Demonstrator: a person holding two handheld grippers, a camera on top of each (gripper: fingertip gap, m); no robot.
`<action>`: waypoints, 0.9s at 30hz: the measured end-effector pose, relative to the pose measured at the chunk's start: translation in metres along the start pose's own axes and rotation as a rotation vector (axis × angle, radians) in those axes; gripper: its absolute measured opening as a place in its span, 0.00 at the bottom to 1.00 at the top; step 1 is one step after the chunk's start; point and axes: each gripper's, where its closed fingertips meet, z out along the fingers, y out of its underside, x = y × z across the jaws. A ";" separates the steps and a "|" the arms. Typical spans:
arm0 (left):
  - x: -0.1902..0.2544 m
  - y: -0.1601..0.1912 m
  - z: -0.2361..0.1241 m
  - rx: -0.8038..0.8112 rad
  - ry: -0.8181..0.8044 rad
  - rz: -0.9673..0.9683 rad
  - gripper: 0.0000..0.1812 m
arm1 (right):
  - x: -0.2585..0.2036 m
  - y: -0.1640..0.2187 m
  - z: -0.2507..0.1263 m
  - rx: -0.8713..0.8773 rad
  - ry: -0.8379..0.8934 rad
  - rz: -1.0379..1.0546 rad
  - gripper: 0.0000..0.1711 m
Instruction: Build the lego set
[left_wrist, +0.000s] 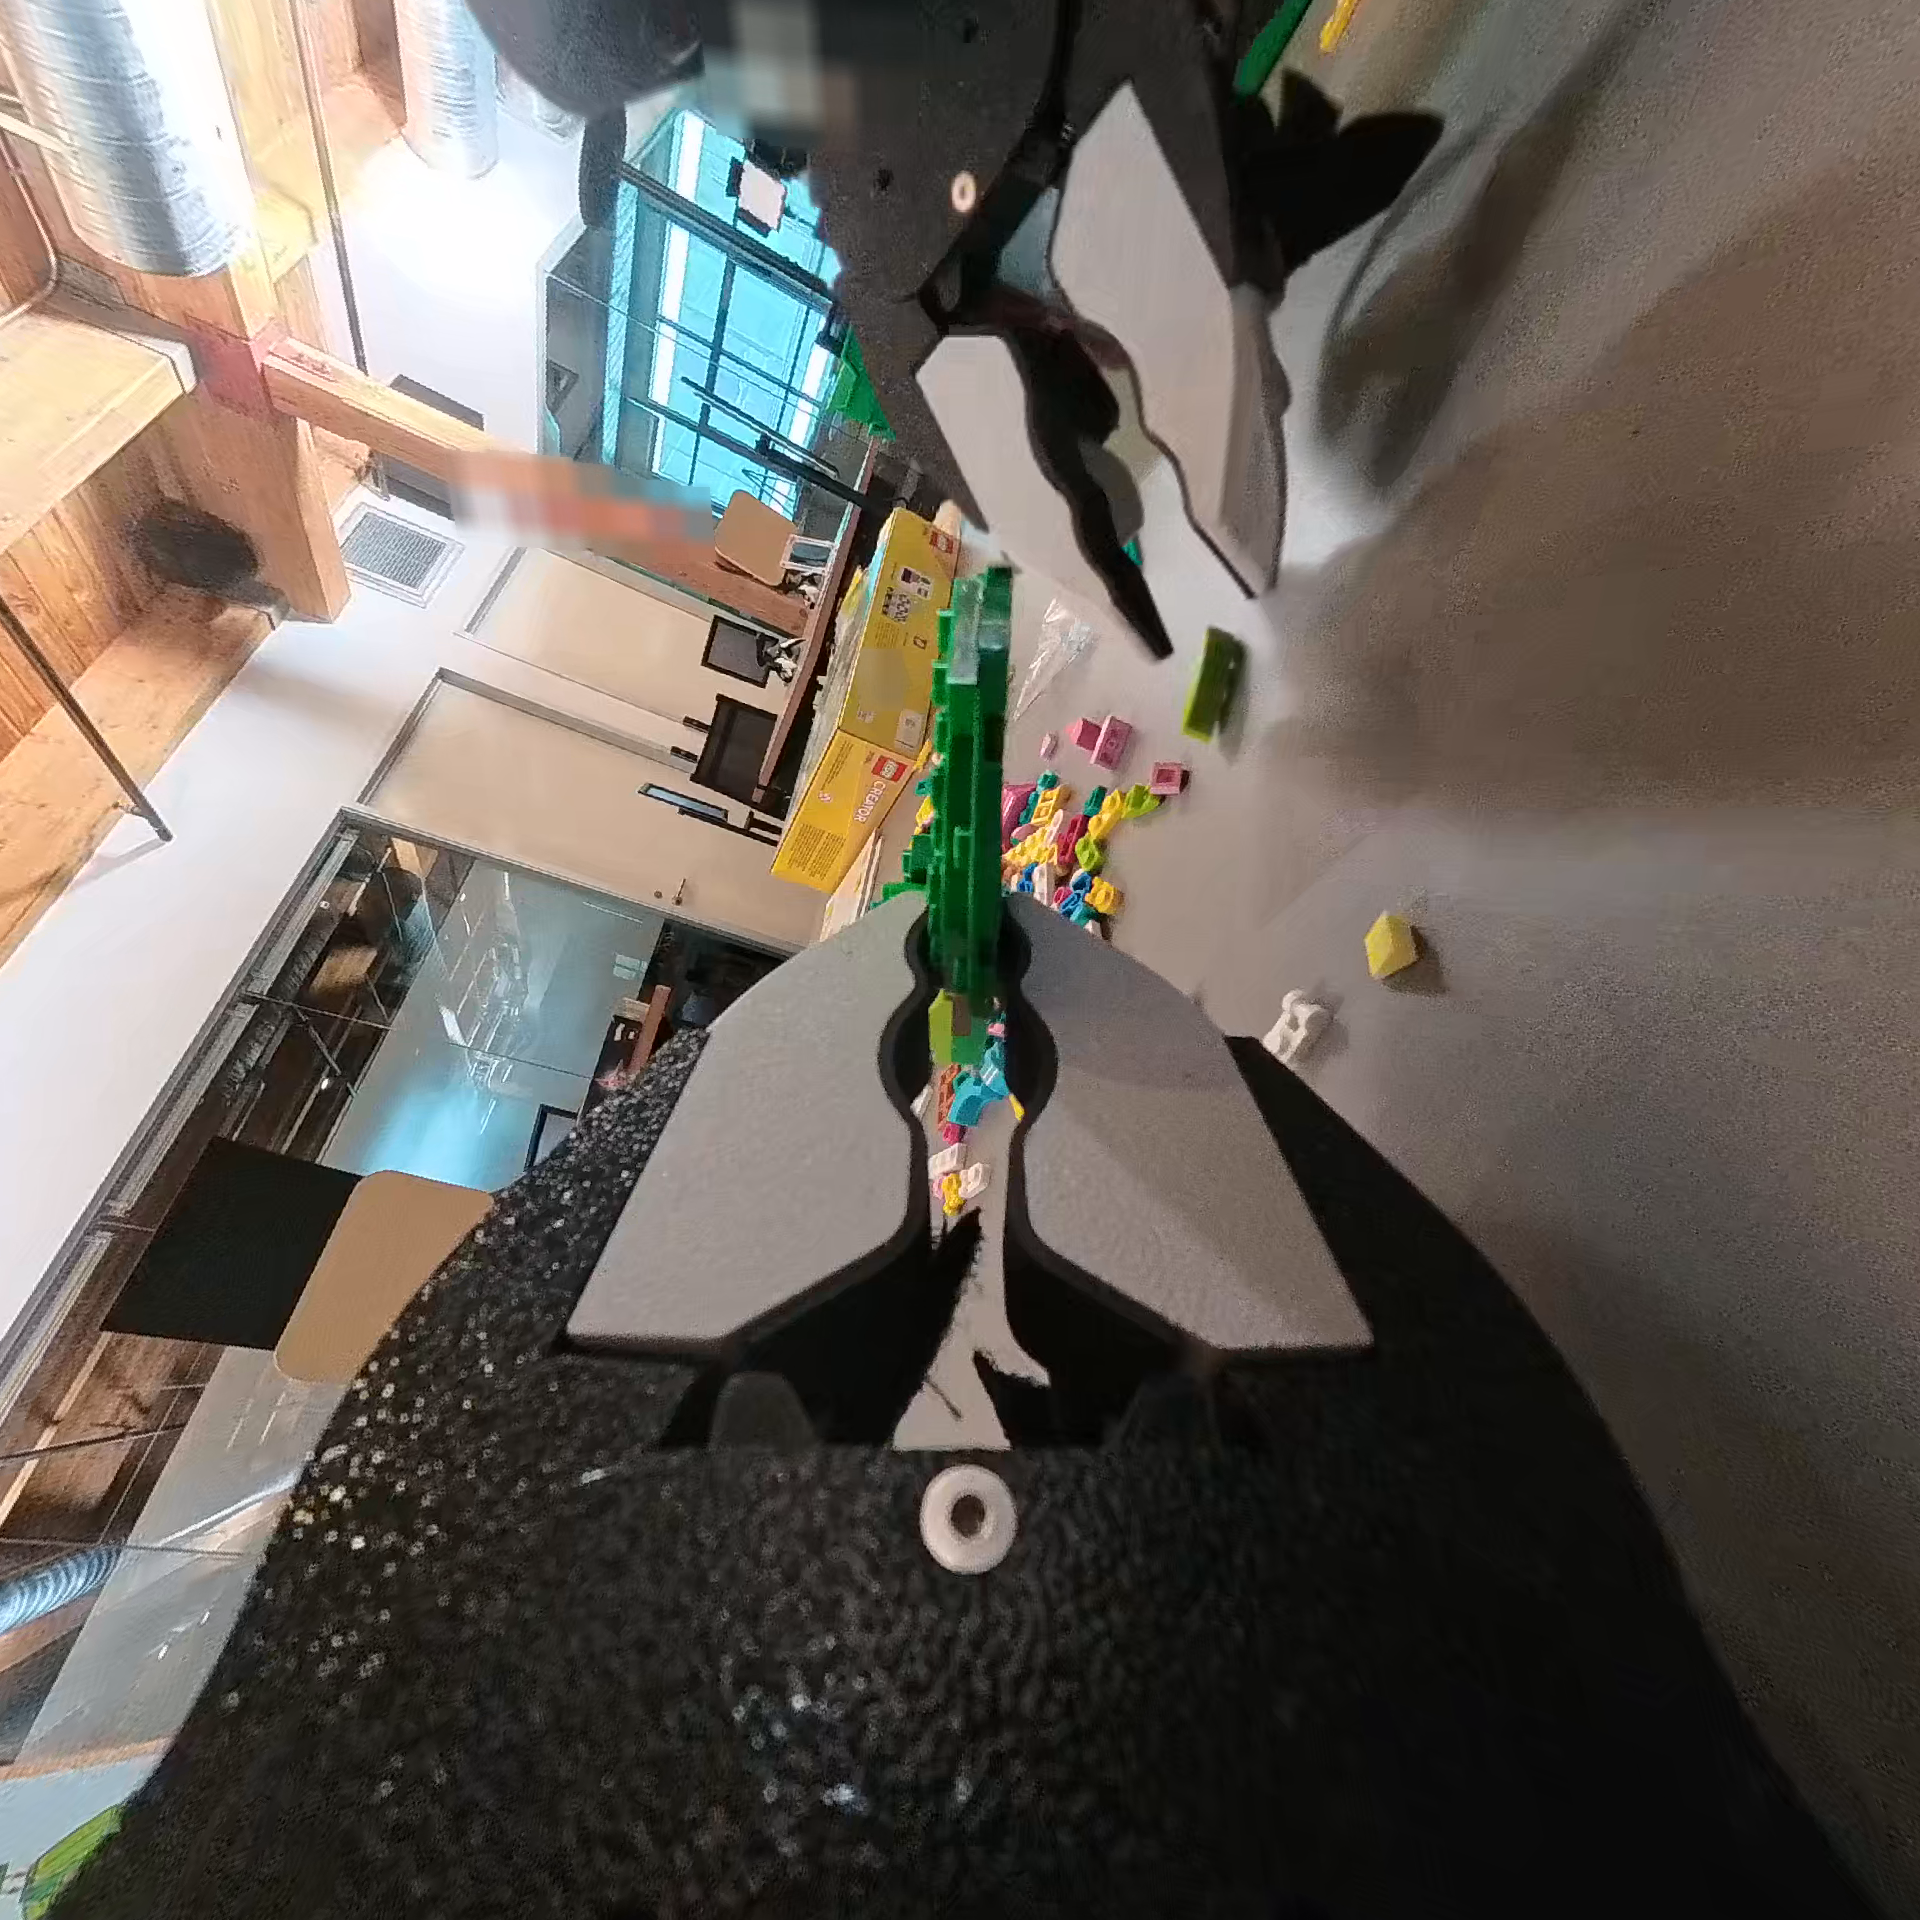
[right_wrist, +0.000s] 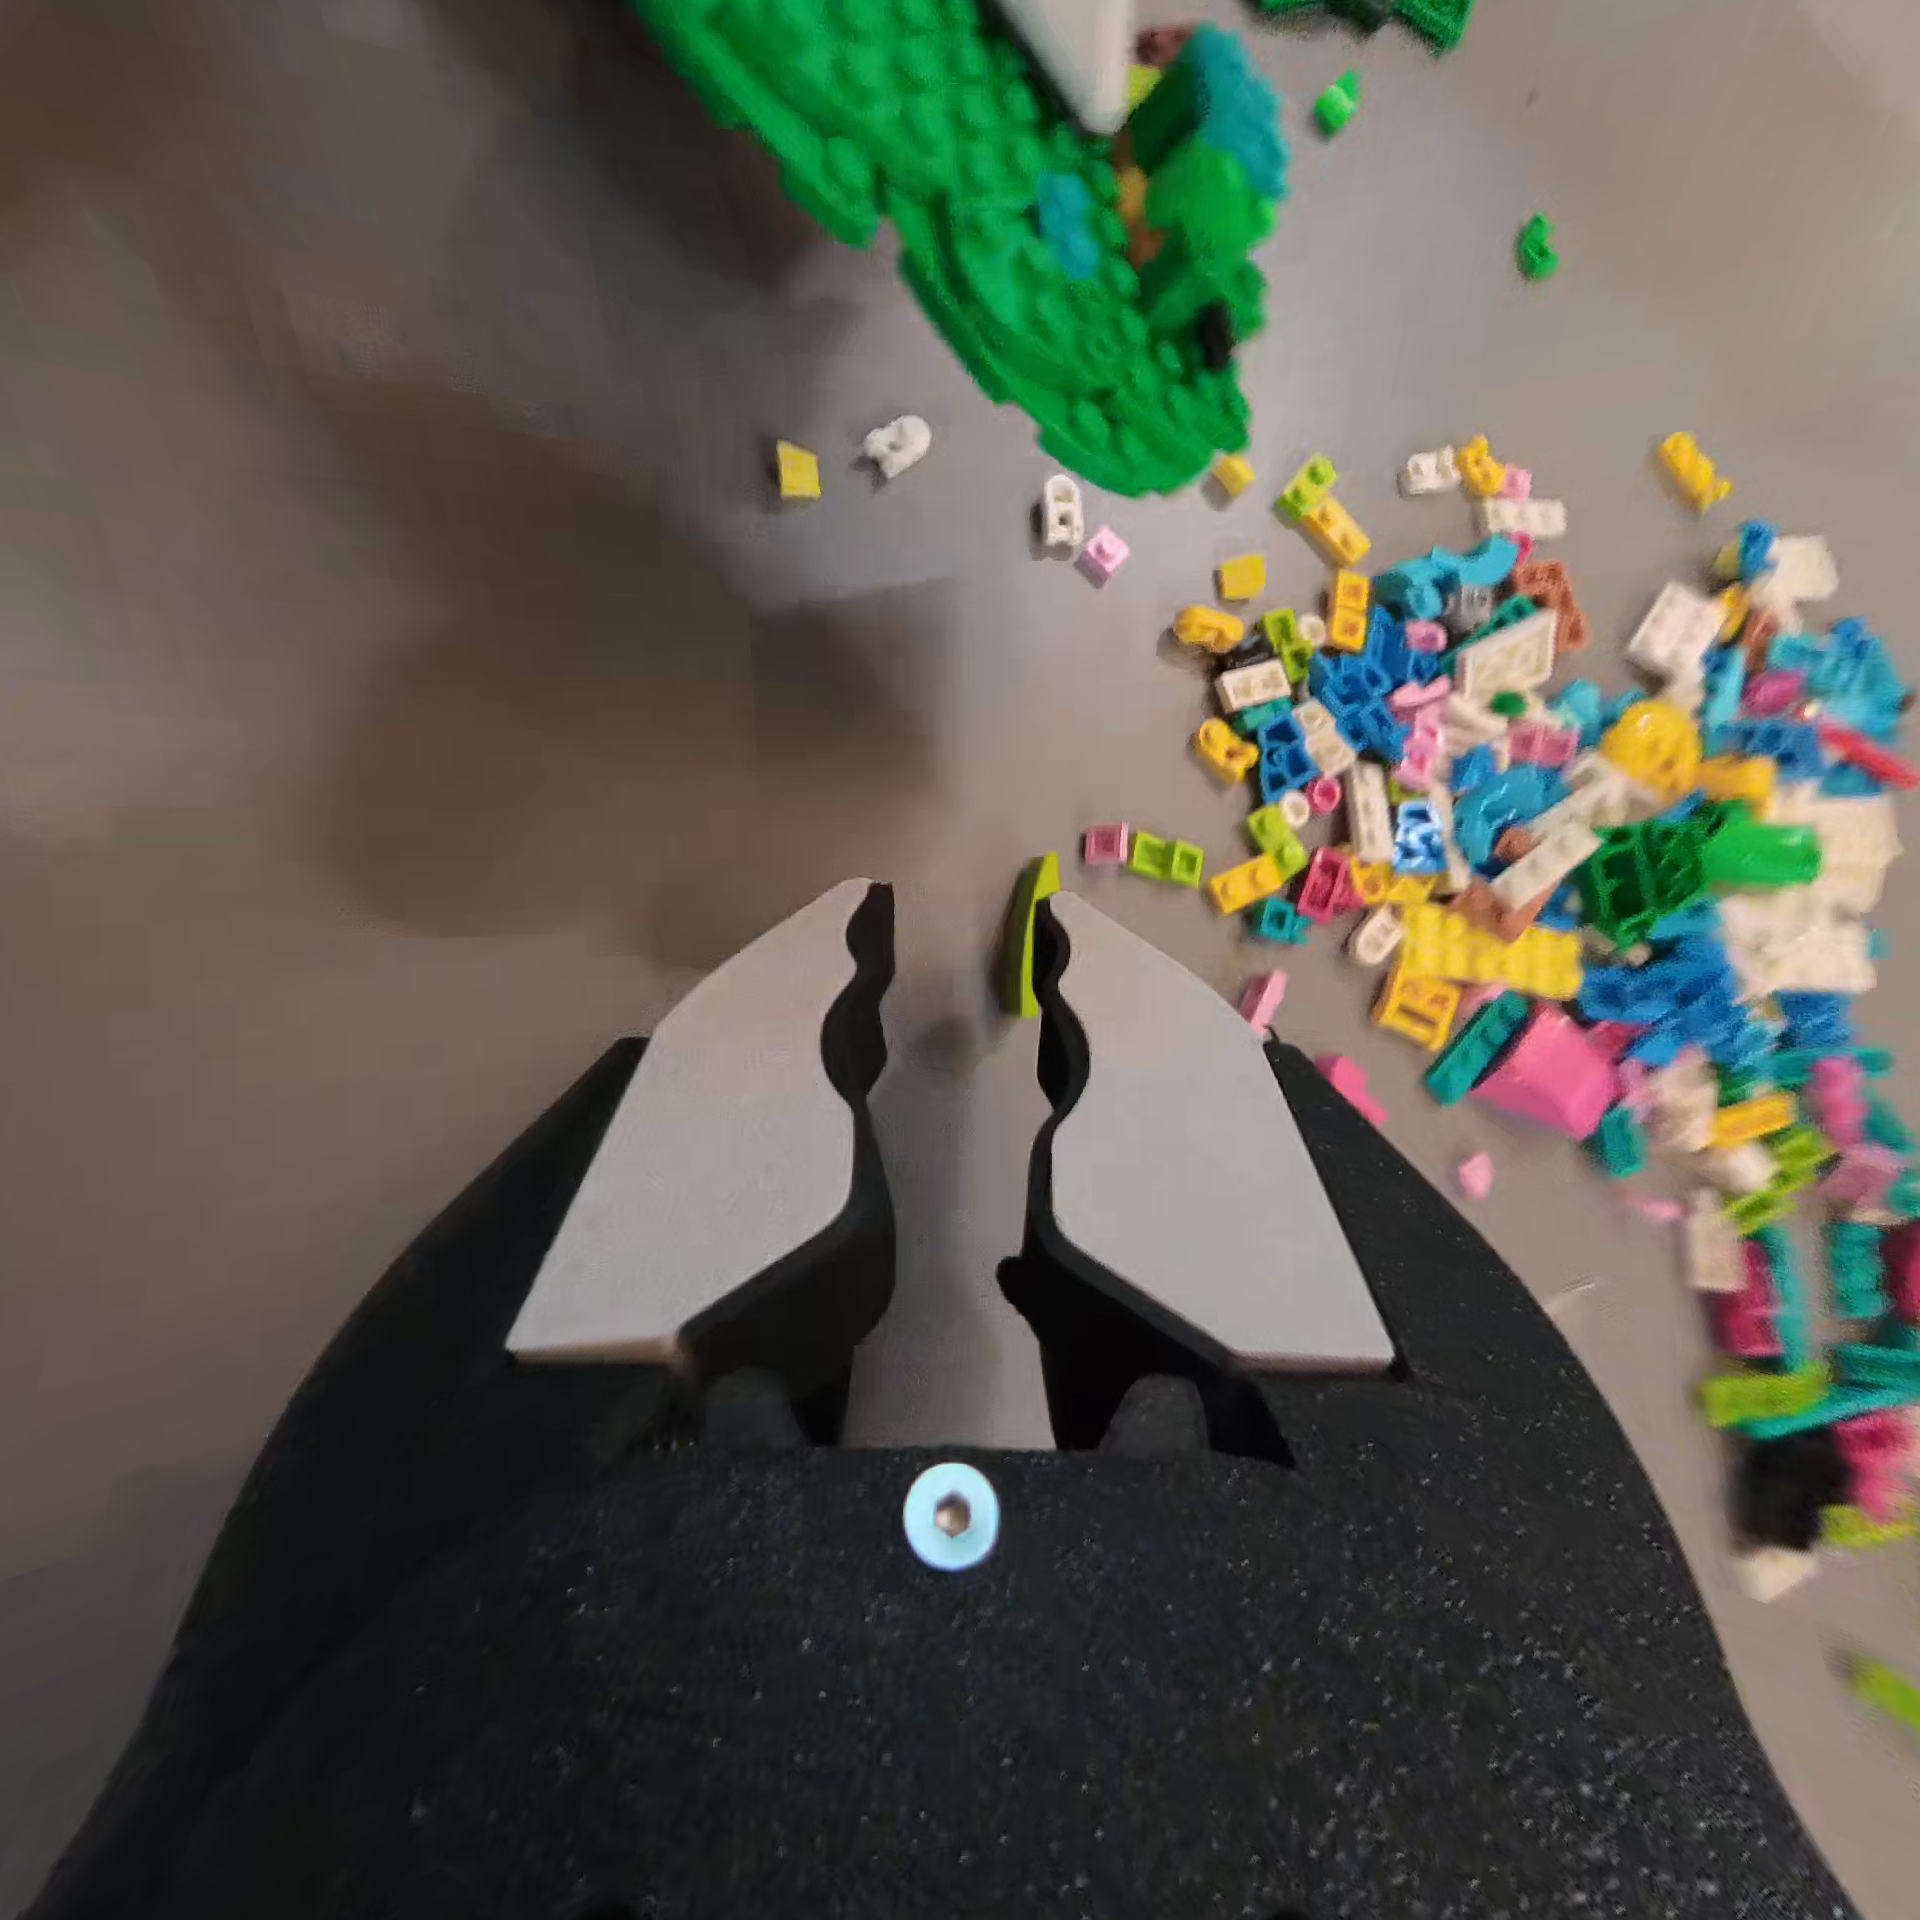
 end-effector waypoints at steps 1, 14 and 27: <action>0.001 0.000 0.000 -0.002 0.003 -0.002 0.05 | 0.000 0.002 -0.004 0.043 -0.028 0.076 0.14; 0.005 -0.001 0.002 0.004 0.018 -0.006 0.05 | 0.013 0.024 0.001 0.037 -0.031 0.249 0.07; 0.022 -0.042 -0.006 0.148 -0.063 0.322 0.05 | -0.001 -0.065 -0.040 0.488 -0.422 0.690 0.01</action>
